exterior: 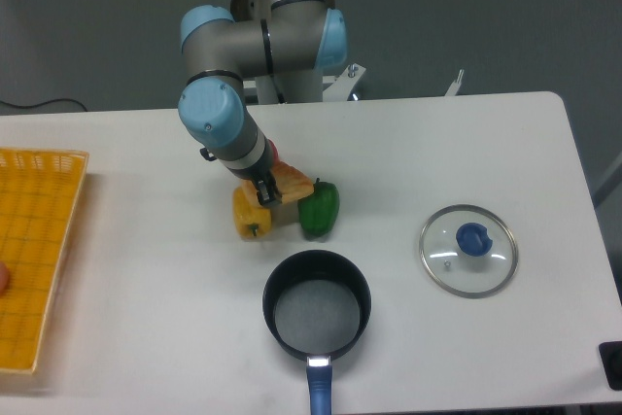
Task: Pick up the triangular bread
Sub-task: 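Lift the bread and carry it toward the glass lid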
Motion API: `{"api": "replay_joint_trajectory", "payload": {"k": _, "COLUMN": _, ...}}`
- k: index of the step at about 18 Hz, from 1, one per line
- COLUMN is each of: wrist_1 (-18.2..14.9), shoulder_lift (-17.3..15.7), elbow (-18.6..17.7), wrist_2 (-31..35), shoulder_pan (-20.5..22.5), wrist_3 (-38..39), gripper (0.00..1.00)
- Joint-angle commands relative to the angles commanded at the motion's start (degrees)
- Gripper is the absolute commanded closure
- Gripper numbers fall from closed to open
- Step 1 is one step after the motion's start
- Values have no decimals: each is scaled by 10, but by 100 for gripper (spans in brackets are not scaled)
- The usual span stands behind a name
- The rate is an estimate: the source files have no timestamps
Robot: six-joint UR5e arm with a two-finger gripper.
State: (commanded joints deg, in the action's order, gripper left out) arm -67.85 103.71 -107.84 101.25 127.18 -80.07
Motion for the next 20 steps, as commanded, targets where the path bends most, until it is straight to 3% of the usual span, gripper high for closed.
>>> {"api": "replay_joint_trajectory", "payload": {"k": 1, "wrist_1": -8, "shoulder_lift": 0, "elbow": 2, "wrist_2": 0, "shoulder_pan": 3, "wrist_3": 0, "gripper": 76}}
{"api": "replay_joint_trajectory", "payload": {"k": 2, "wrist_1": -16, "shoulder_lift": 0, "elbow": 8, "wrist_2": -1, "shoulder_pan": 5, "wrist_3": 0, "gripper": 77}}
{"api": "replay_joint_trajectory", "payload": {"k": 6, "wrist_1": -61, "shoulder_lift": -1, "elbow": 33, "wrist_2": -5, "shoulder_pan": 13, "wrist_3": -1, "gripper": 77}}
{"api": "replay_joint_trajectory", "payload": {"k": 13, "wrist_1": -69, "shoulder_lift": -2, "elbow": 45, "wrist_2": -5, "shoulder_pan": 18, "wrist_3": -1, "gripper": 78}}
{"api": "replay_joint_trajectory", "payload": {"k": 17, "wrist_1": -131, "shoulder_lift": -3, "elbow": 96, "wrist_2": -6, "shoulder_pan": 36, "wrist_3": -3, "gripper": 78}}
{"api": "replay_joint_trajectory", "payload": {"k": 20, "wrist_1": -137, "shoulder_lift": -4, "elbow": 123, "wrist_2": -16, "shoulder_pan": 59, "wrist_3": -6, "gripper": 78}}
